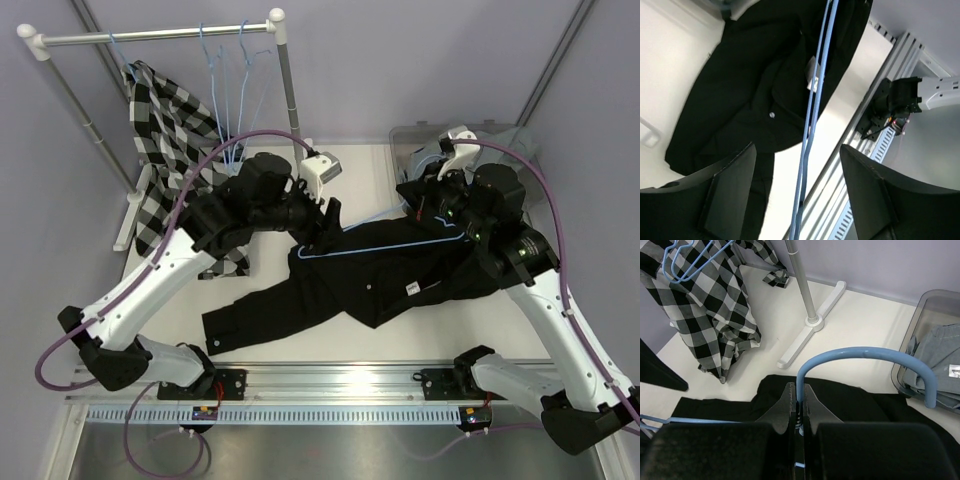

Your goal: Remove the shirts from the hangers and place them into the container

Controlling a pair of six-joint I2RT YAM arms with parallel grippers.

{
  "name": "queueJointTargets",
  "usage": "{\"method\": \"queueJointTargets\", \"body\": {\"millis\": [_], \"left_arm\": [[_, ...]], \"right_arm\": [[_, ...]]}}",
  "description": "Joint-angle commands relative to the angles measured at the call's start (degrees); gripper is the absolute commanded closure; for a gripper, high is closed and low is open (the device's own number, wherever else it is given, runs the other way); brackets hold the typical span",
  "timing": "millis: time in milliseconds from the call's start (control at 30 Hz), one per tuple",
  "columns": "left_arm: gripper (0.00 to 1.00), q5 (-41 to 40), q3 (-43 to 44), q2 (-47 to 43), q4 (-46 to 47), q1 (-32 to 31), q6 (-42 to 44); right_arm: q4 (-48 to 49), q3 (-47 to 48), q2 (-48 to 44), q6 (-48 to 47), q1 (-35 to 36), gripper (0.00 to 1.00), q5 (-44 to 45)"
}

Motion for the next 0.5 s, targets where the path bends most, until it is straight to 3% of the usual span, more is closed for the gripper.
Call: {"method": "queueJointTargets", "body": {"millis": [0, 67, 167, 200, 233, 333, 467], "left_arm": [[0.33, 5.61, 4.06, 1.28, 0.23, -0.02, 1.27], [0.37, 7.36, 4.23, 2.61, 0.32, 0.07, 1.01], [0.53, 7.99, 3.8, 2.96, 0.32, -0.02, 0.92], [0.61, 7.9, 3.53, 2.87, 0.32, -0.02, 1.09], [0.77, 7.64, 3.01, 2.7, 0.32, -0.02, 1.18], [1.0, 7.29, 2.04, 2.0, 0.23, -0.02, 1.71], [1.0, 5.8, 0.28, -0.11, 0.23, -0.02, 3.03]], "right_arm": [[3.96, 1.19, 0.69, -0.97, 0.87, 1.0, -1.66], [4.14, 1.45, 0.87, -0.97, 0.96, 1.0, -1.66], [4.22, 1.72, 1.31, -0.88, 0.96, 1.0, -1.92], [4.49, 1.63, 1.39, -0.71, 0.96, 1.0, -2.01], [4.58, 1.63, 1.48, -0.7, 0.87, 1.0, -2.1], [4.93, 1.72, 2.01, -0.27, 1.04, 1.0, -2.89], [5.54, 1.02, 2.27, 0.09, 1.04, 0.98, -4.12]]}}
